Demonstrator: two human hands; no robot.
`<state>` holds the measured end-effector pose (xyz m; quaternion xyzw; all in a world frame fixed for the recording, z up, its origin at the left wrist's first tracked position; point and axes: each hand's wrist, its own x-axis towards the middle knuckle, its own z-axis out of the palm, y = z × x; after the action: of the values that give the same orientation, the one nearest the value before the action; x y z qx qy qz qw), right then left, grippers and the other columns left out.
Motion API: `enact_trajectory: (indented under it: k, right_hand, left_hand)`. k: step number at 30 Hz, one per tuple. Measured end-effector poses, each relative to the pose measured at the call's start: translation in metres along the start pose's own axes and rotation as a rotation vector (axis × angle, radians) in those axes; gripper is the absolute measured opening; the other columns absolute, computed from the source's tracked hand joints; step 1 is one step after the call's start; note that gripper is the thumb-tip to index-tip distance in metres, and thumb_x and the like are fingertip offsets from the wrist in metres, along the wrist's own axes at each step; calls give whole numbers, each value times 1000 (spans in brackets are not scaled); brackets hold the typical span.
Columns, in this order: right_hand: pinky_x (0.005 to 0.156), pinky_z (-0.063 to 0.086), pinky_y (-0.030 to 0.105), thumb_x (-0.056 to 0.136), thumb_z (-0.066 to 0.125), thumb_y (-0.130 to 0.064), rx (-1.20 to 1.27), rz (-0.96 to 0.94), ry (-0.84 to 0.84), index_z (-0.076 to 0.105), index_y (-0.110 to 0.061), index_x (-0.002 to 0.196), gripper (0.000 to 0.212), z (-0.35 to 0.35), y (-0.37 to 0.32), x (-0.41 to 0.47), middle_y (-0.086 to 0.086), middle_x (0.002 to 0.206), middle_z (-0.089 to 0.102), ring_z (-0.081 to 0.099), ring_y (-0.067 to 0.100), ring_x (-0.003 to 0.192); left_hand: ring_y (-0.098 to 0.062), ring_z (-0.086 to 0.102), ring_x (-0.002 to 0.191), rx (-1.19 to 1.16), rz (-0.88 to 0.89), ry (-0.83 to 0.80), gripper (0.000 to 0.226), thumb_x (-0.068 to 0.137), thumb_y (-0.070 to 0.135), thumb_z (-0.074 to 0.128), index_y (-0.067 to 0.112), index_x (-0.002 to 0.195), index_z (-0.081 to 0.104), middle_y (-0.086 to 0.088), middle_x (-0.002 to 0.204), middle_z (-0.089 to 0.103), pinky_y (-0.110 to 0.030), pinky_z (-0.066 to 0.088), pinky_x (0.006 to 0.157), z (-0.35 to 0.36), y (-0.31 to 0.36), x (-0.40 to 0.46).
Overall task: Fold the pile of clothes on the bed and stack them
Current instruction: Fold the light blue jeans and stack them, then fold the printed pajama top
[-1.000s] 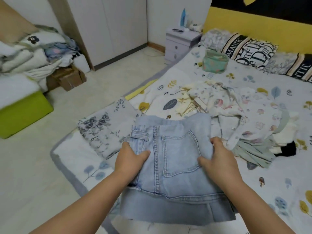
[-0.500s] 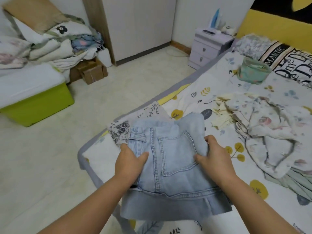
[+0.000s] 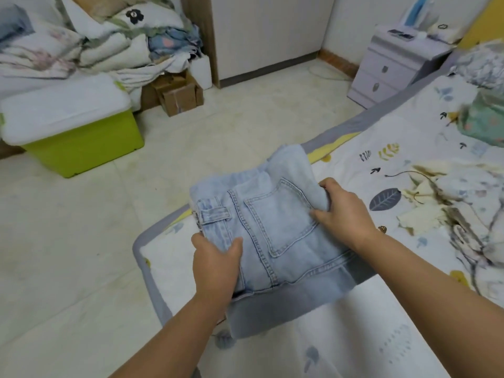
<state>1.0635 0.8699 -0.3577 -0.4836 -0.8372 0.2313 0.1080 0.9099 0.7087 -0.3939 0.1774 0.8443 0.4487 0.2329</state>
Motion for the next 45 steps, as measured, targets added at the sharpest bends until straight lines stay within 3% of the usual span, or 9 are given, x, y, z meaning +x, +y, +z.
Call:
enact_trajectory:
  k: [5,13,17,20,25,30,32,35,45]
  right_hand:
    - [65,33,32,81,69,-26,-105,-57,-54,48,-16,116,42,44,25,51,12,105,60,56,33,96]
    - [89,37,46,93,53,-20,-455,80,-58,27,-4,141,58,103,52,55,27,132,37,42,41,116]
    - [95,40,56,75,71,-10,-508,-130,245,48,2,132,63,123,32,27,36,135,41,47,47,121]
    - [103,29,59,77,71,-27,-421,-110,75,47,-4,136,67,145,25,0,31,143,34,35,44,132]
    - [114,-1,47,100,25,-43,-414,-18,-221,12,-18,150,58,164,32,-14,15,157,-1,-2,29,145]
    - [110,21,43,99,32,-37,-407,-66,-404,30,-17,142,48,139,12,-22,10,153,19,17,25,141]
    - [98,37,39,98,36,-26,-391,-75,-449,45,-16,131,35,120,1,-28,12,136,41,39,27,126]
    - [88,44,36,94,41,-15,-354,-71,-436,55,-14,121,30,85,-17,-41,11,119,56,53,28,111]
    - [88,44,36,94,45,-20,-302,21,-309,56,-16,120,29,-58,-68,-124,12,121,57,52,29,113]
  left_hand:
    - [-17,49,75,-86,-84,33,42,82,23,70,10,99,34,11,78,44,-27,40,66,32,-37,14]
    - [-36,50,113,178,-248,-80,63,80,29,71,-1,122,34,-22,125,49,-35,41,86,48,-86,31]
    - [-42,33,128,555,76,58,107,64,32,83,-5,142,20,-28,142,28,-49,35,100,43,-77,28]
    - [-45,42,127,827,480,72,96,58,29,86,-4,136,40,-30,140,38,-54,39,98,42,-74,29]
    - [-23,-8,145,1229,545,-304,61,99,43,21,18,150,0,-2,159,-4,-47,-7,114,39,-80,42]
    - [-26,9,143,1258,495,-490,53,98,38,31,14,145,26,-5,156,16,-46,10,114,27,-56,46]
    - [-26,41,124,1223,533,-533,26,95,27,38,15,109,56,-8,128,51,-37,36,97,18,-36,42]
    - [-25,58,94,1170,583,-617,24,91,15,42,18,68,37,-1,78,52,-29,37,64,1,-2,29]
    - [-22,53,108,1152,859,-779,33,95,30,44,12,122,51,-6,118,58,-27,40,78,-52,103,-41]
